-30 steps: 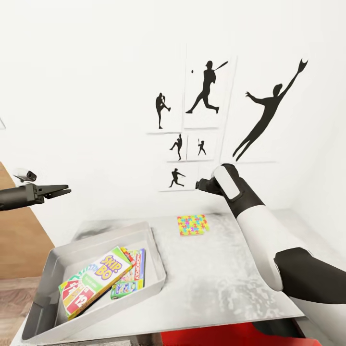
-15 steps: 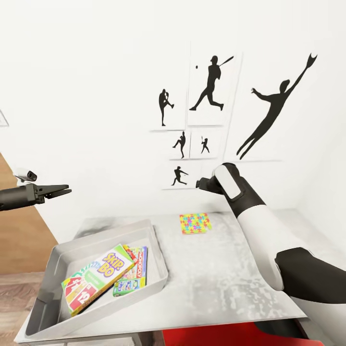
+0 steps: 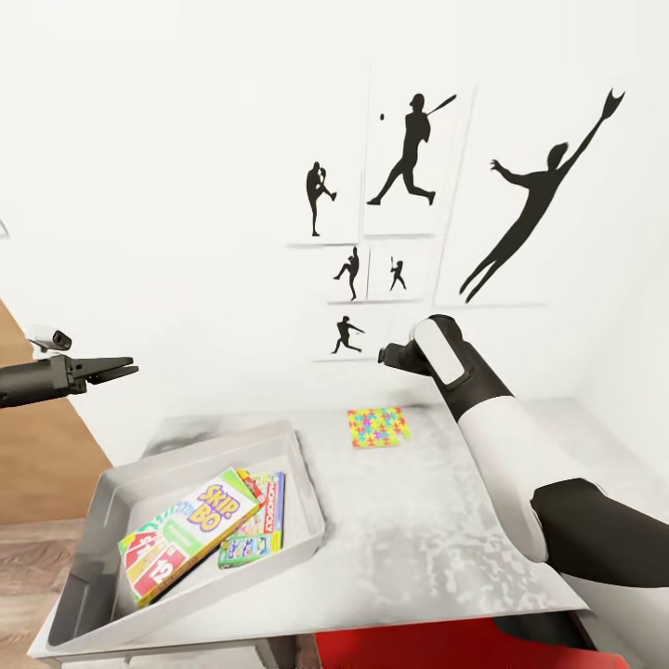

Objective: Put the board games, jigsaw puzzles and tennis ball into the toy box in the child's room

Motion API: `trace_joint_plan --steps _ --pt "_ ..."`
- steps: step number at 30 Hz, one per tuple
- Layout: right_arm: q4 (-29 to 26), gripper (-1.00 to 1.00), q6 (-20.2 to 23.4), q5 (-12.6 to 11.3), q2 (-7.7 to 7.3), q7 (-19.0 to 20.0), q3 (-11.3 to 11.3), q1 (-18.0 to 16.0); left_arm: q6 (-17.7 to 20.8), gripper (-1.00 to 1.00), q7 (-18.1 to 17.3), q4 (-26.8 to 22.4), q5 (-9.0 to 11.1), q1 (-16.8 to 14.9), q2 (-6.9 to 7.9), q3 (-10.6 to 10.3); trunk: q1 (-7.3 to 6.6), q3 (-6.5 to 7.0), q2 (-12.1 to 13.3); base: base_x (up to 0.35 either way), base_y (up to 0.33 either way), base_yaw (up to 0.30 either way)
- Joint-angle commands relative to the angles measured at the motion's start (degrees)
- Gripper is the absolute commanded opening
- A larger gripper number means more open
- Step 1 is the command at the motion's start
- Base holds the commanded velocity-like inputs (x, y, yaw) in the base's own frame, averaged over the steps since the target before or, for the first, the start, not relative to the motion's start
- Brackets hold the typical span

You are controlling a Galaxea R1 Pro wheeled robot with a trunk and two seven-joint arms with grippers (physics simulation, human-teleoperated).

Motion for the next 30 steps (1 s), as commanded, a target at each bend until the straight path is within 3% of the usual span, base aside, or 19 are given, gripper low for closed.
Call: trace_joint_plan --steps 1,30 --pt "0.0 1.00 0.0 -0.6 0.00 -0.6 0.2 -0.1 0.6 1.00 -0.2 0.0 0.0 -0.1 0.02 0.0 0.03 -0.22 -0.1 0.000 0.000 0.000" --pt "-0.5 1.00 -0.1 -0.4 -0.13 -0.6 0.1 -0.1 0.6 1.00 -0.2 -0.6 0.1 -0.1 0.19 -0.3 0.03 -2.97 -0.1 0.000 0.000 0.000"
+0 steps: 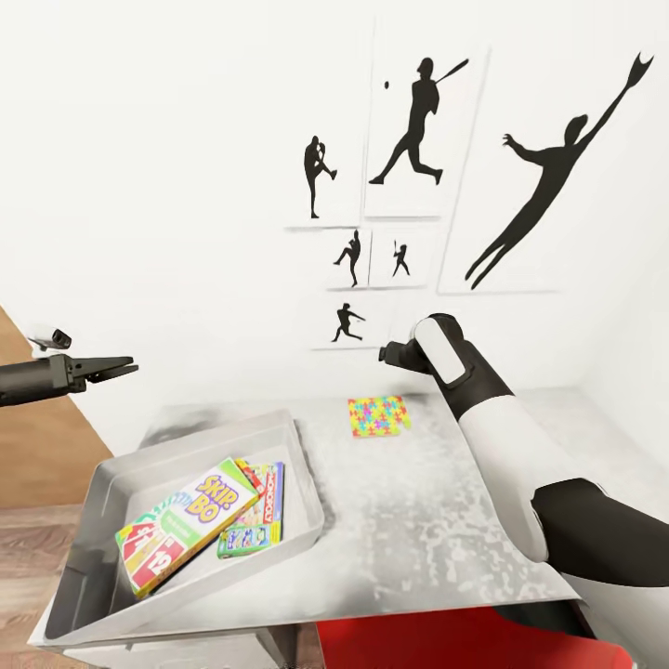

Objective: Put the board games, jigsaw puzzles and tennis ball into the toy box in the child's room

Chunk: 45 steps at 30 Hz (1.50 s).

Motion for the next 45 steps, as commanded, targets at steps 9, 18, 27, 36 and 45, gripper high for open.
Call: trace_joint_plan --steps 9,18,27,36,45 --pt "-0.1 1.00 0.0 -0.6 0.07 -0.6 0.1 -0.3 0.6 1.00 -0.2 -5.6 3.0 -0.4 -0.05 0.0 0.03 -0.98 -0.1 0.000 0.000 0.000" --pt "-2.5 1.00 0.0 -0.6 0.12 -0.6 0.3 -0.4 0.6 1.00 -0.2 -12.9 5.9 -0.4 -0.08 -2.1 0.03 -1.83 -0.1 0.000 0.000 0.000" --pt "-3.1 1.00 0.1 -0.6 0.06 -0.7 0.4 -0.4 0.6 1.00 -0.2 -16.8 10.7 -0.4 0.52 -4.8 0.03 -2.68 -0.1 0.000 0.000 0.000" --pt "-3.2 1.00 0.1 -0.6 -0.10 -0.7 0.3 -0.3 0.6 1.00 -0.2 -19.4 11.4 -0.4 0.59 -5.1 0.03 -3.53 -0.1 0.000 0.000 0.000" --pt "-3.2 1.00 0.1 -0.6 -0.26 -0.7 0.4 -0.3 0.6 1.00 -0.2 -19.8 11.5 -0.4 0.61 -4.8 0.03 -4.38 -0.1 0.000 0.000 0.000"
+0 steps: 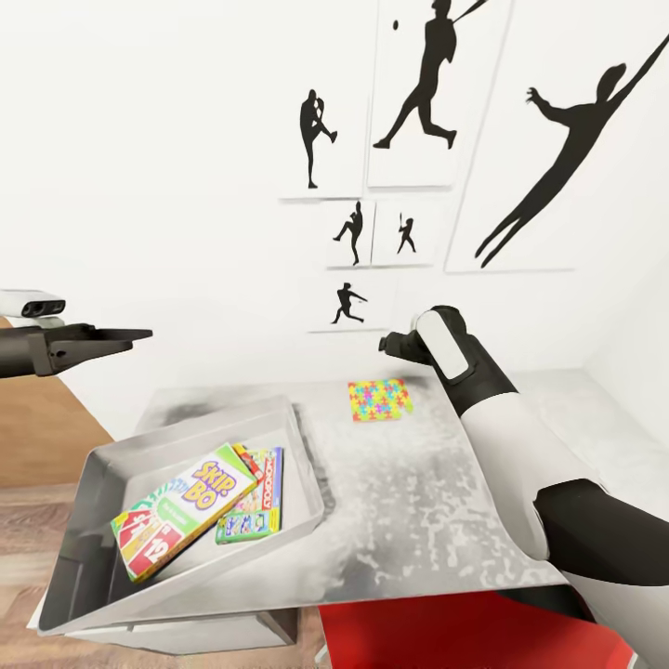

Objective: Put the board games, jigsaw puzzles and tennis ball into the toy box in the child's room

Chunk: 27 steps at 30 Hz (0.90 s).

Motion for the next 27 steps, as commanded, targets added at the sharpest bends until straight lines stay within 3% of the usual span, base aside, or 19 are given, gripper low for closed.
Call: trace_joint_plan --steps 1,12,27 --pt "0.0 1.00 0.0 -0.6 -0.03 -0.6 0.1 -0.1 0.6 1.00 -0.2 0.0 0.0 -0.1 0.00 0.0 0.03 -0.21 -0.1 0.000 0.000 0.000" --pt "0.0 1.00 0.0 -0.6 -0.12 -0.6 0.0 -0.1 0.6 1.00 -0.2 -2.5 1.4 -2.0 -0.22 -0.1 0.03 -1.25 -0.1 0.000 0.000 0.000" --pt "-0.1 1.00 0.0 -0.5 0.22 -0.6 0.0 -0.1 0.6 1.00 -0.2 -2.7 1.6 -2.9 -0.12 -0.4 0.03 -2.67 -0.1 0.000 0.000 0.000"
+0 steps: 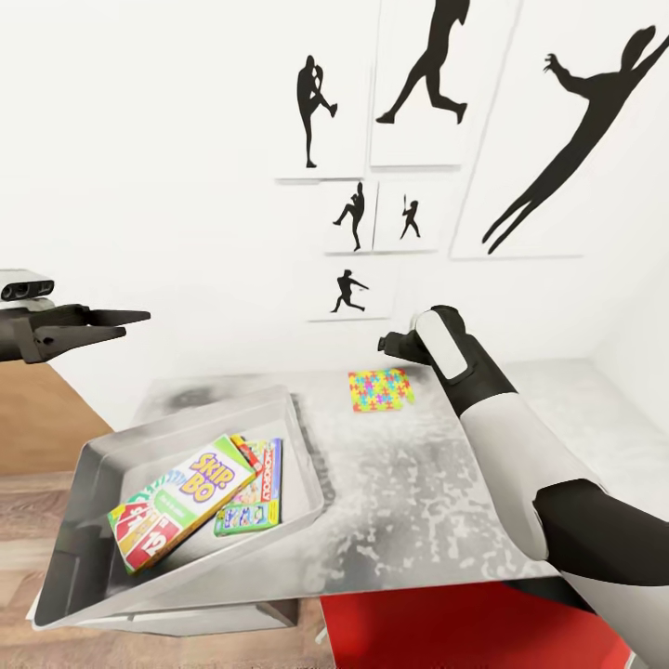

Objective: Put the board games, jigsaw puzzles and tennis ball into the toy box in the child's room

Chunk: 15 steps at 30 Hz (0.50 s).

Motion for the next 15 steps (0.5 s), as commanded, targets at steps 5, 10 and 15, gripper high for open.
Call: trace_joint_plan --steps 5,10,15 --pt "-3.0 1.00 0.2 -0.6 -0.39 -0.7 0.2 -0.1 0.6 1.00 -0.2 0.0 0.0 -0.1 0.06 -0.9 0.03 -0.58 -0.1 0.000 0.000 0.000" --pt "-5.1 1.00 0.2 -0.6 -0.56 -0.8 0.3 -0.1 0.6 1.00 -0.2 0.0 -0.1 -0.1 0.04 -1.8 0.03 -1.06 -0.1 0.000 0.000 0.000" --pt "-5.6 1.00 0.1 -0.6 -0.44 -0.9 0.2 -0.1 0.6 1.00 -0.2 0.0 -0.1 -0.1 0.11 -2.3 0.03 -1.53 -0.1 0.000 0.000 0.000"
